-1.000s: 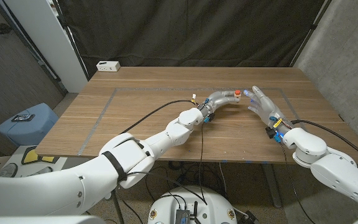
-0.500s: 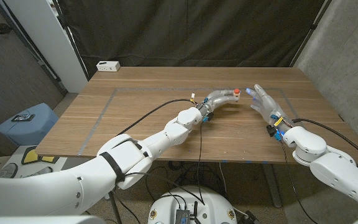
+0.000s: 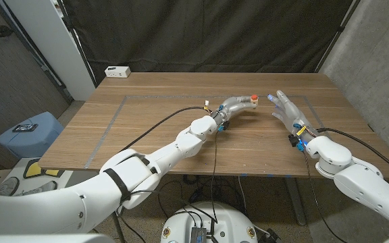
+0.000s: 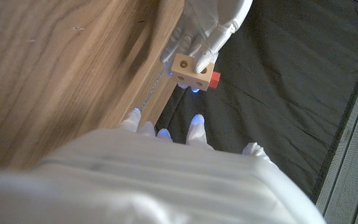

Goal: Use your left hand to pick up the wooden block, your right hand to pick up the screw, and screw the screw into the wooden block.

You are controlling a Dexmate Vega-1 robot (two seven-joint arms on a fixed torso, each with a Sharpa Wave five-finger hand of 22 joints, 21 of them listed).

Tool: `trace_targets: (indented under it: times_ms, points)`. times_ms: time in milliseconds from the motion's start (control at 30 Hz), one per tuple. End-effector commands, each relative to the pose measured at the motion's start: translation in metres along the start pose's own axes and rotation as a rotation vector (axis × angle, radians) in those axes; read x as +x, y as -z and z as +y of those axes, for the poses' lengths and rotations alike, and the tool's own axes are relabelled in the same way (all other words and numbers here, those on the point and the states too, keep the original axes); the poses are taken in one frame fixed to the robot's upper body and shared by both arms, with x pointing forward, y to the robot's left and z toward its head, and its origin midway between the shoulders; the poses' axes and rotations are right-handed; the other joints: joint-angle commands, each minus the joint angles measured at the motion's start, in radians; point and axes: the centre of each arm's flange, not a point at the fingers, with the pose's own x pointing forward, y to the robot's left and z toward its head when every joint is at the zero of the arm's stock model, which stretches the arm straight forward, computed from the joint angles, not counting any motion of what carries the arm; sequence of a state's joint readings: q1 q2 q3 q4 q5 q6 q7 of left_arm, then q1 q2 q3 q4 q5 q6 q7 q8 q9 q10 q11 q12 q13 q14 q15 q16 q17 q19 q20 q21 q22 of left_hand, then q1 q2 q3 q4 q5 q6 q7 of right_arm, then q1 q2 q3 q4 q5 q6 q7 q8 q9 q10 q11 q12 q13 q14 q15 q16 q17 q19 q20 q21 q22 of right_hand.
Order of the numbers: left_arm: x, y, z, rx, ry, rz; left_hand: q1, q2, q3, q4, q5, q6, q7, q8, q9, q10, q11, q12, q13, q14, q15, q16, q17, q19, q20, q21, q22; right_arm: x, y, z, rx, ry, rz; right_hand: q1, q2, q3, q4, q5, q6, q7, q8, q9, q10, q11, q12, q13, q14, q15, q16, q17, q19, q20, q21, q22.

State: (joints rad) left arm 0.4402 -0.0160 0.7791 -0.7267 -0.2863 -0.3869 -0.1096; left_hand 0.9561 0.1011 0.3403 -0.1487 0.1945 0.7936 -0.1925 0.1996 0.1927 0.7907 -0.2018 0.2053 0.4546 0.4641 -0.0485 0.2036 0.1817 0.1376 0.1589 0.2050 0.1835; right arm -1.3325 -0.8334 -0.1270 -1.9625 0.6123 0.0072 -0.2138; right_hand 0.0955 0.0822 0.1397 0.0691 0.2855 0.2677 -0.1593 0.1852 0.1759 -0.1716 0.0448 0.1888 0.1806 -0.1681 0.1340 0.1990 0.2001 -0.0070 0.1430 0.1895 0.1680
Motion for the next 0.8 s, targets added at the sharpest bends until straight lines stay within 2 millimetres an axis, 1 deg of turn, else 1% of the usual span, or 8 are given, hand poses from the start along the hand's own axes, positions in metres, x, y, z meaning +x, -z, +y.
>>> trace_targets:
  times_ms: [33, 533, 667, 800]
  points:
    - [-0.007, -0.010, 0.018, 0.028, -0.018, 0.000, -0.003, 0.006, 0.007, 0.007, 0.005, 0.018, -0.007, 0.004, 0.004, 0.029, -0.018, 0.021, 0.017, 0.005, -0.046, 0.001, 0.003, -0.001, 0.004, 0.004, 0.003, 0.009, -0.004, 0.002, -0.009, 0.024, -0.013, 0.003, 0.004, 0.006, -0.001, 0.010, -0.002, -0.004, -0.003, 0.002, -0.073, -0.002, 0.005, 0.002, -0.125, -0.001, 0.006, 0.001, 0.003, -0.002, 0.000, 0.003]
    - [-0.008, -0.026, 0.040, 0.075, 0.014, -0.020, -0.005, 0.007, 0.010, 0.005, 0.006, 0.014, -0.004, 0.002, 0.004, 0.026, -0.017, 0.019, 0.016, 0.004, -0.043, 0.000, 0.003, -0.001, 0.005, 0.004, 0.003, 0.015, -0.010, 0.008, -0.013, 0.069, -0.046, 0.005, 0.004, 0.006, -0.002, 0.010, -0.004, -0.005, -0.002, 0.002, -0.063, -0.001, 0.008, 0.002, -0.117, -0.002, 0.008, 0.000, 0.011, -0.007, 0.003, 0.002]
    - [-0.005, -0.028, 0.042, 0.080, 0.018, -0.015, -0.005, 0.009, 0.012, 0.005, 0.006, 0.012, -0.004, 0.001, 0.004, 0.025, -0.018, 0.017, 0.015, 0.003, -0.042, -0.001, 0.003, -0.002, 0.007, 0.004, 0.003, 0.023, -0.008, 0.007, -0.005, 0.072, -0.060, 0.007, 0.004, 0.007, -0.003, 0.010, 0.001, -0.001, 0.000, 0.002, -0.055, -0.002, 0.010, 0.002, -0.110, -0.003, 0.010, 0.000, 0.018, -0.010, 0.005, 0.002]
    - [-0.003, -0.029, 0.039, 0.088, 0.003, -0.019, -0.006, 0.011, 0.013, 0.006, 0.007, 0.006, -0.004, -0.001, 0.004, 0.022, -0.017, 0.016, 0.015, 0.001, -0.042, -0.002, 0.003, -0.001, 0.010, 0.004, 0.003, 0.038, -0.001, 0.004, -0.003, 0.048, -0.075, 0.007, 0.004, 0.007, -0.004, 0.010, 0.002, 0.000, 0.000, 0.002, -0.052, -0.001, 0.011, 0.002, -0.107, -0.003, 0.011, 0.000, 0.020, -0.010, 0.005, 0.002]
